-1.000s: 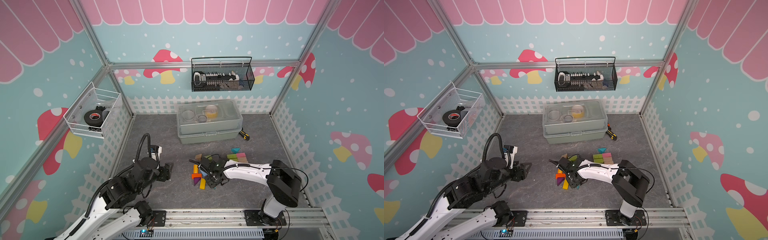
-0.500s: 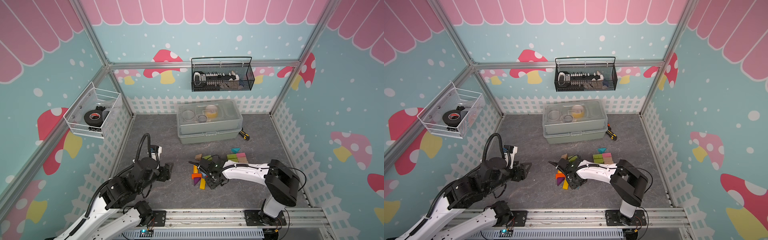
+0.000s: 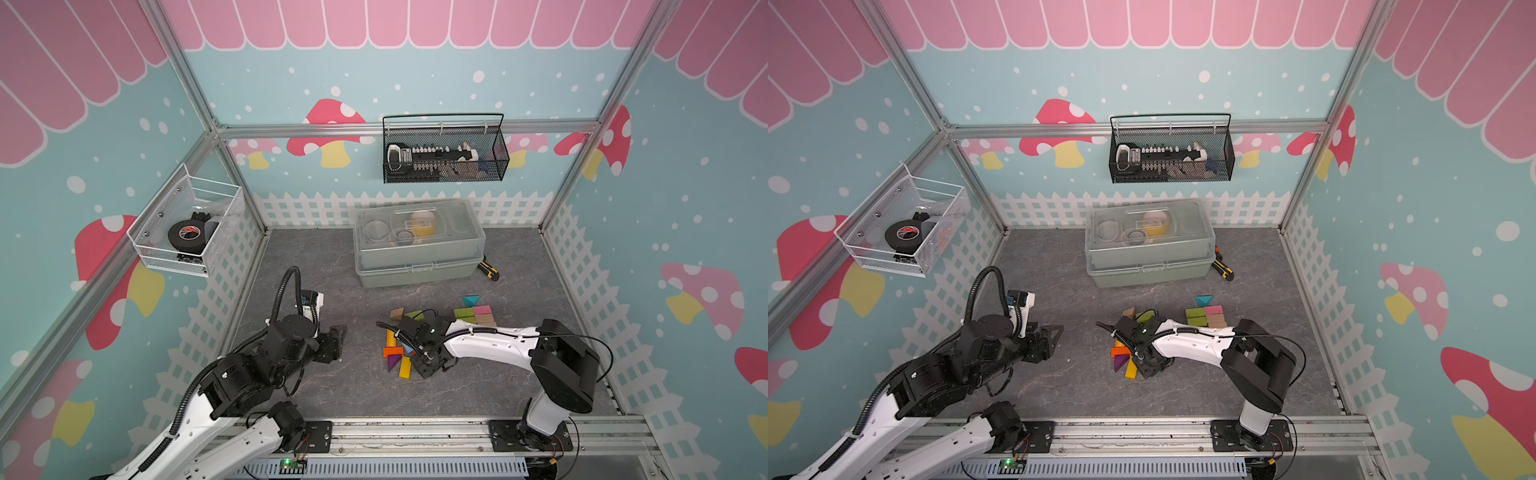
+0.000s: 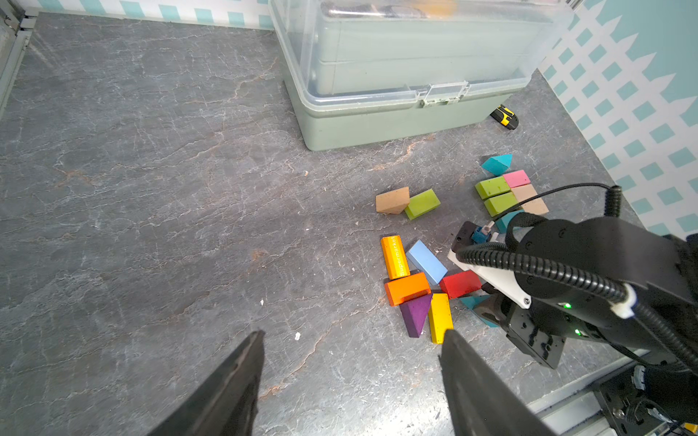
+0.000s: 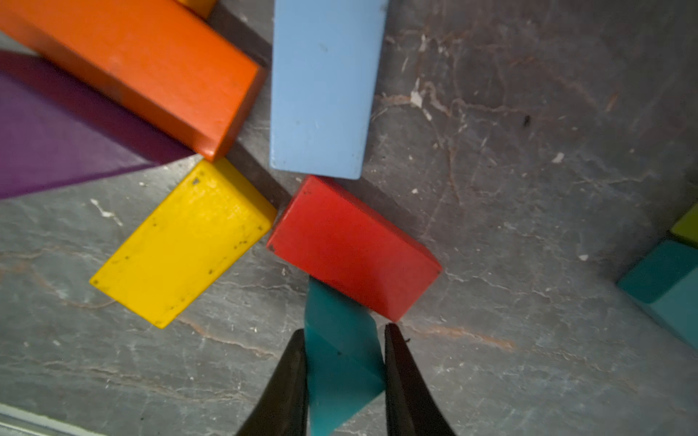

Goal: Assemble a piece of candy with building blocks
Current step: Pick up the building block from the center of the board.

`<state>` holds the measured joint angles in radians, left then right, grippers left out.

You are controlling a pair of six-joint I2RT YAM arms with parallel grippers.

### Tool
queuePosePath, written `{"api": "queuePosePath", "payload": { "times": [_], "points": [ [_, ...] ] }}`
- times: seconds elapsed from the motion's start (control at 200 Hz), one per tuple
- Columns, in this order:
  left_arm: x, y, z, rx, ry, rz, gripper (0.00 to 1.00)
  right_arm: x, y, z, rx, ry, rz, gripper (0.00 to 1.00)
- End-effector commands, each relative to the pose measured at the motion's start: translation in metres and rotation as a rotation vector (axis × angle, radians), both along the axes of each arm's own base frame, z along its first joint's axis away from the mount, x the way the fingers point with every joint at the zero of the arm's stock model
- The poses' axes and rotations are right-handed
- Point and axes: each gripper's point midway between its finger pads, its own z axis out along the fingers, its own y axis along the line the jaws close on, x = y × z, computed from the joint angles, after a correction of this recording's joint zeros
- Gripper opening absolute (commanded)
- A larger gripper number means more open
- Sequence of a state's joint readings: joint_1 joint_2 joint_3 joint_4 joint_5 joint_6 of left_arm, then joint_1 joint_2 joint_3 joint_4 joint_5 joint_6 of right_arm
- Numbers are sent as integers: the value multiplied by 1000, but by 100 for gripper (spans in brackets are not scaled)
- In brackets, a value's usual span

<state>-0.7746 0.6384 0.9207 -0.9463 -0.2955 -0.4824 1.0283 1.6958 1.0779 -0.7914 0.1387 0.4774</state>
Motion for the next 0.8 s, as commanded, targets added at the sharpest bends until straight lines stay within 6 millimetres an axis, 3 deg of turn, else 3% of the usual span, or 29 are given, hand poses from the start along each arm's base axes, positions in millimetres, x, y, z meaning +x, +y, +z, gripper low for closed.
{"api": "queuePosePath", "payload": {
  "times": [0.0, 0.1, 0.27, 0.415, 0.575, 0.795],
  "points": [
    [0, 2, -4, 24, 0, 0, 73, 13, -1, 32, -17, -72, 144, 20],
    [0, 2, -4, 24, -1, -1, 73, 25, 1, 55, 6, -115, 269, 20],
    [0, 3, -3, 24, -5, 3, 73, 47, -17, 78, 2, -148, 396, 18],
    [0, 4, -2, 21, -9, 4, 73, 45, -26, 94, 105, -103, 521, 19],
    [-1, 3, 0, 14, -12, 1, 73, 45, -60, 97, -6, -134, 654, 13],
    [-3, 3, 2, 1, -18, -7, 73, 20, -106, 84, -138, -50, 844, 11]
  ]
}}
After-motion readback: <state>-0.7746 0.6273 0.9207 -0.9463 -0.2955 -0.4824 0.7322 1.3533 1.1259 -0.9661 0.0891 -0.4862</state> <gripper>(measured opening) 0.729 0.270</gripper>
